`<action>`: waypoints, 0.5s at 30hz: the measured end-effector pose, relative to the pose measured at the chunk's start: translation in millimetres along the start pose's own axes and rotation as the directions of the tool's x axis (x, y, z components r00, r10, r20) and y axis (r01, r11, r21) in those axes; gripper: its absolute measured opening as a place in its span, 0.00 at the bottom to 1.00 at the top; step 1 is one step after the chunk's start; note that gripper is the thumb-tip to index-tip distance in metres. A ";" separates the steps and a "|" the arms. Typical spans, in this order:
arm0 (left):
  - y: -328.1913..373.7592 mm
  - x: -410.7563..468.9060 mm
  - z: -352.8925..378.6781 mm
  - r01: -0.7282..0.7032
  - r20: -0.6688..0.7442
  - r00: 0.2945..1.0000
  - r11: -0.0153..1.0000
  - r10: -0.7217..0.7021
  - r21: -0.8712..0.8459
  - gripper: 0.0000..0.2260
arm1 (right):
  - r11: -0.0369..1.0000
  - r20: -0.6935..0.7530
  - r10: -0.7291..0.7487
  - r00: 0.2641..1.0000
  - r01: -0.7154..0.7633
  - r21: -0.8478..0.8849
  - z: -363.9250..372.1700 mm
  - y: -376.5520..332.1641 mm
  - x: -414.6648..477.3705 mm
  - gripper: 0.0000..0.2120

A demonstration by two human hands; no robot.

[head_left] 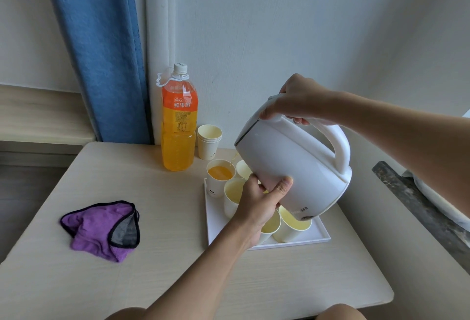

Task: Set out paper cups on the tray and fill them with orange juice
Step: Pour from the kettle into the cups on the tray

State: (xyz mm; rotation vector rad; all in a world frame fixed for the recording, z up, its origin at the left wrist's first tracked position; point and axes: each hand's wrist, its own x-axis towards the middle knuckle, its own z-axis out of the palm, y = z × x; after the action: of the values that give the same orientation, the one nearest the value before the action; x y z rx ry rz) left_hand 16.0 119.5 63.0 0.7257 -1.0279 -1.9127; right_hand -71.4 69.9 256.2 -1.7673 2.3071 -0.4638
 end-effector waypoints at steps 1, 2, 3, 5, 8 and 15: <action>0.0 0.2 0.3 0.003 0.001 1.000 1.000 -0.003 0.001 0.21 | 1.000 -0.002 0.000 1.000 0.000 0.003 -0.2 0.6 -0.1 0.16; -0.2 0.7 0.4 0.005 0.001 1.000 1.000 -0.005 -0.001 0.21 | 1.000 -0.003 -0.001 1.000 0.001 0.005 -0.6 0.9 -0.4 0.16; -0.3 1.1 0.7 0.008 0.000 1.000 1.000 -0.008 -0.002 0.21 | 1.000 -0.004 -0.002 1.000 0.002 0.008 -1.0 1.6 -0.6 0.16; -0.2 1.8 1.1 0.010 -0.002 1.000 1.000 -0.010 0.001 0.20 | 1.000 -0.003 -0.004 1.000 0.004 0.014 -1.6 2.9 -1.0 0.16; -1.0 3.3 1.7 0.014 -0.002 1.000 1.000 -0.014 -0.008 0.21 | 1.000 -0.002 -0.002 1.000 0.002 0.016 -2.3 4.9 -1.2 0.16; -3.9 5.2 2.4 0.014 0.006 1.000 1.000 -0.014 -0.026 0.22 | 1.000 0.013 -0.011 1.000 0.011 0.013 -1.7 3.9 0.9 0.17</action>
State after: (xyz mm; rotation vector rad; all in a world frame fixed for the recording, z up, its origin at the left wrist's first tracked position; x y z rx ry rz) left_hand 10.0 117.2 60.3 0.7146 -1.0027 -1.9374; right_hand -75.8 70.1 256.5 -1.7723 2.2816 -0.4662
